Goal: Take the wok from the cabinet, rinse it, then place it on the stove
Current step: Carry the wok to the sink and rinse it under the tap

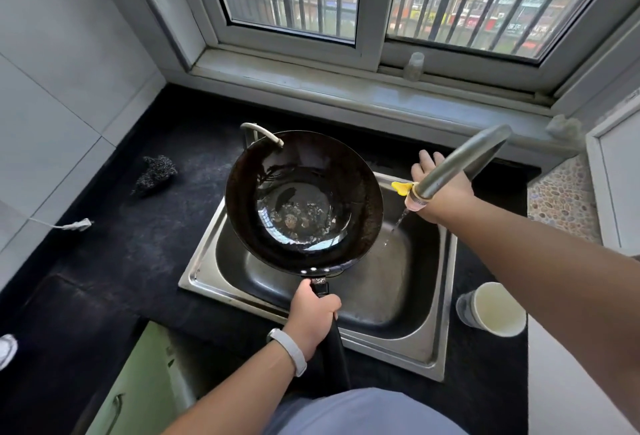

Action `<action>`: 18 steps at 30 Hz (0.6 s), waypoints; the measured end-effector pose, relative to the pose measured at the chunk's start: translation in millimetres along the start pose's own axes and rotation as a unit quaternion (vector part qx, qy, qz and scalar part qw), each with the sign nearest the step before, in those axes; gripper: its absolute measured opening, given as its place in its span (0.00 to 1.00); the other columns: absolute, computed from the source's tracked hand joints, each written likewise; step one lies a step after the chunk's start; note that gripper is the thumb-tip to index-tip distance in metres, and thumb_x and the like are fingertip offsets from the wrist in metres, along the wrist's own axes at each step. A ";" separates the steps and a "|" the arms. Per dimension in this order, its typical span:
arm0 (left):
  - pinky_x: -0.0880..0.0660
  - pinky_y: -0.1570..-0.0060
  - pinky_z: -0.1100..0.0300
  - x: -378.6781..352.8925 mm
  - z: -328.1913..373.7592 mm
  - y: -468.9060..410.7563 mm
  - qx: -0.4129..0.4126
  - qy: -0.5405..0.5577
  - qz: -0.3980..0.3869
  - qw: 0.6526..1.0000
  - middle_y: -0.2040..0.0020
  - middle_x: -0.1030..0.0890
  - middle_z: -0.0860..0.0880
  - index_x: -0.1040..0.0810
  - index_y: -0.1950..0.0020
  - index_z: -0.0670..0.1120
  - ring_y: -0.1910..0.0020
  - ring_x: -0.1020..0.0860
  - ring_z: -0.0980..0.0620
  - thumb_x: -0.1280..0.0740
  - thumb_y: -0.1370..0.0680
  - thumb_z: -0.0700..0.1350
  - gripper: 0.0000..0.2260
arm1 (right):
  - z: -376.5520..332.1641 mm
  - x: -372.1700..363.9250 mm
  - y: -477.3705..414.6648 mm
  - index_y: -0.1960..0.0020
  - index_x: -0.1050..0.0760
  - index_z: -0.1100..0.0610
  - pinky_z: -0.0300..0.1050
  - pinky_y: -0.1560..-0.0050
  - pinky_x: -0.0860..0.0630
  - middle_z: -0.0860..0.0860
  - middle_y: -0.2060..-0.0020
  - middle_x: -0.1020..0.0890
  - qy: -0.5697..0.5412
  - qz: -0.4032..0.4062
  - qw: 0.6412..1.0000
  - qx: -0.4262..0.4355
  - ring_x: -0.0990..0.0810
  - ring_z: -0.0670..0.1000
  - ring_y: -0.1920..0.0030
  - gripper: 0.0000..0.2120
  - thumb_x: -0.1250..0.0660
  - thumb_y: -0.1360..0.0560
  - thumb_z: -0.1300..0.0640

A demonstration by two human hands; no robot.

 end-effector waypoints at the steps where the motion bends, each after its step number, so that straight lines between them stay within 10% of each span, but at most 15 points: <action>1: 0.32 0.75 0.69 0.5 -0.9 1.0 -0.002 -0.002 0.000 1.000 0.69 0.25 0.46 0.29 0.59 0.43 0.71 0.29 0.52 0.34 0.28 0.32 0.08 | -2.4 -1.0 5.0 0.25 0.41 0.57 0.59 0.28 0.37 0.58 0.22 0.46 -0.020 0.016 1.000 0.017 0.40 0.61 0.26 0.28 0.42 0.23 0.51; 7: 0.32 0.69 0.62 -3.3 -3.8 4.9 0.004 0.011 -0.015 1.000 0.65 0.26 0.44 0.31 0.59 0.43 0.69 0.30 0.50 0.35 0.28 0.33 0.08 | -30.6 -15.8 84.6 0.35 0.28 0.59 0.53 0.33 0.31 0.57 0.35 0.26 -0.155 0.066 0.982 0.080 0.29 0.59 0.35 0.26 0.35 0.30 0.51; 18: 0.30 0.63 0.54 -19.9 -8.3 14.1 0.002 0.066 -0.011 0.998 0.64 0.28 0.46 0.30 0.58 0.43 0.65 0.30 0.49 0.35 0.29 0.32 0.08 | -131.4 -45.4 211.6 0.37 0.28 0.50 0.47 0.45 0.23 0.46 0.45 0.20 -0.475 -0.177 0.860 0.065 0.21 0.49 0.48 0.23 0.33 0.28 0.42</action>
Point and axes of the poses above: each hand's wrist, its own y-axis away from the middle knuckle, its own x-axis out of the back of the hand, z = x × y, the point moved 6 cm from there along -y, towards the middle knuckle
